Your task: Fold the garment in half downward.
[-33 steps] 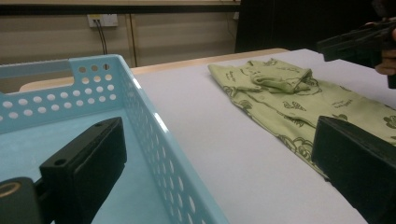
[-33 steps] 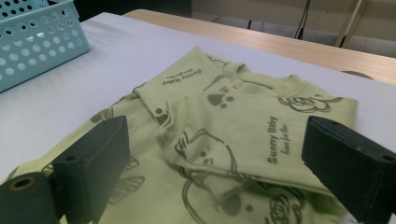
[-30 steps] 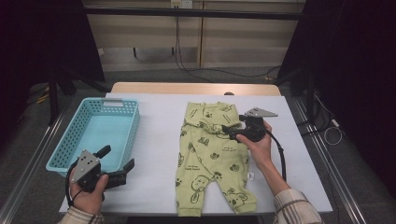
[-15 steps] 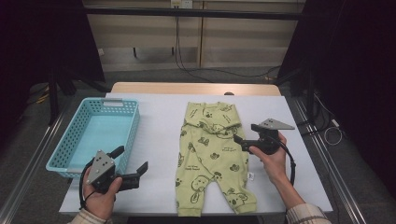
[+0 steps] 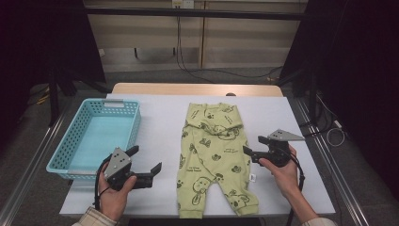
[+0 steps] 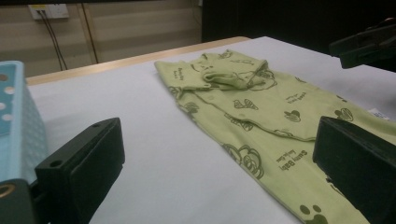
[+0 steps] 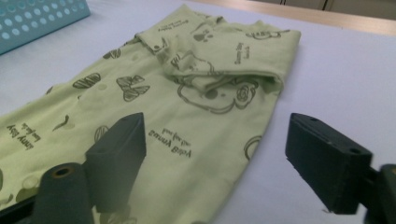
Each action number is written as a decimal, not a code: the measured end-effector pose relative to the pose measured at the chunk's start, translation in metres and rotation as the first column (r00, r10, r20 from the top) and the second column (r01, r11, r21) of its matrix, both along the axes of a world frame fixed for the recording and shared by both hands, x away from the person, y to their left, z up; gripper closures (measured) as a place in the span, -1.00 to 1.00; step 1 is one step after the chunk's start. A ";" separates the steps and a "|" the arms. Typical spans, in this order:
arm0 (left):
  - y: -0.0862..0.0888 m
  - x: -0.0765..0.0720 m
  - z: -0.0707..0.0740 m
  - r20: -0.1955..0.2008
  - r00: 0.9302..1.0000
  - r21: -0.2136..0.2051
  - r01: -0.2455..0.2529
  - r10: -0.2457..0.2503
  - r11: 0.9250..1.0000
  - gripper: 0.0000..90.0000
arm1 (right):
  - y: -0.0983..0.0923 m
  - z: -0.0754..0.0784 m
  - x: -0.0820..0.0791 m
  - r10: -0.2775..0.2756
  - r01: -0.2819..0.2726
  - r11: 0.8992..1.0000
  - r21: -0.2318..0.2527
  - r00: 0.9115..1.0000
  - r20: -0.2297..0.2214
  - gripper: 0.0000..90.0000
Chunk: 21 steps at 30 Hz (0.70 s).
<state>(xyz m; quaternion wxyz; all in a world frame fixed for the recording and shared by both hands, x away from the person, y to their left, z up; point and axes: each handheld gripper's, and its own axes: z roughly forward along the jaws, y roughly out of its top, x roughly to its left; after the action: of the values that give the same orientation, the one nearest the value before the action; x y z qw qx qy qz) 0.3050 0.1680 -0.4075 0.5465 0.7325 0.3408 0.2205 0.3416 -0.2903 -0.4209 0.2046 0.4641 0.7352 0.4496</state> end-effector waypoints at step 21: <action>-0.047 0.033 -0.020 -0.141 0.988 0.173 0.088 -0.064 0.981 -0.90 | -0.004 -0.021 -0.028 0.058 -0.062 0.998 -0.029 0.990 -0.126 0.03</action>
<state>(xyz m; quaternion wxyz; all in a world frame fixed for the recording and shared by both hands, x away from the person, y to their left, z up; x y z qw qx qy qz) 0.3376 0.1210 -0.4275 0.4624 0.8043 0.3274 0.1794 0.3132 -0.2939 -0.4421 0.1521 0.4658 0.7674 0.4135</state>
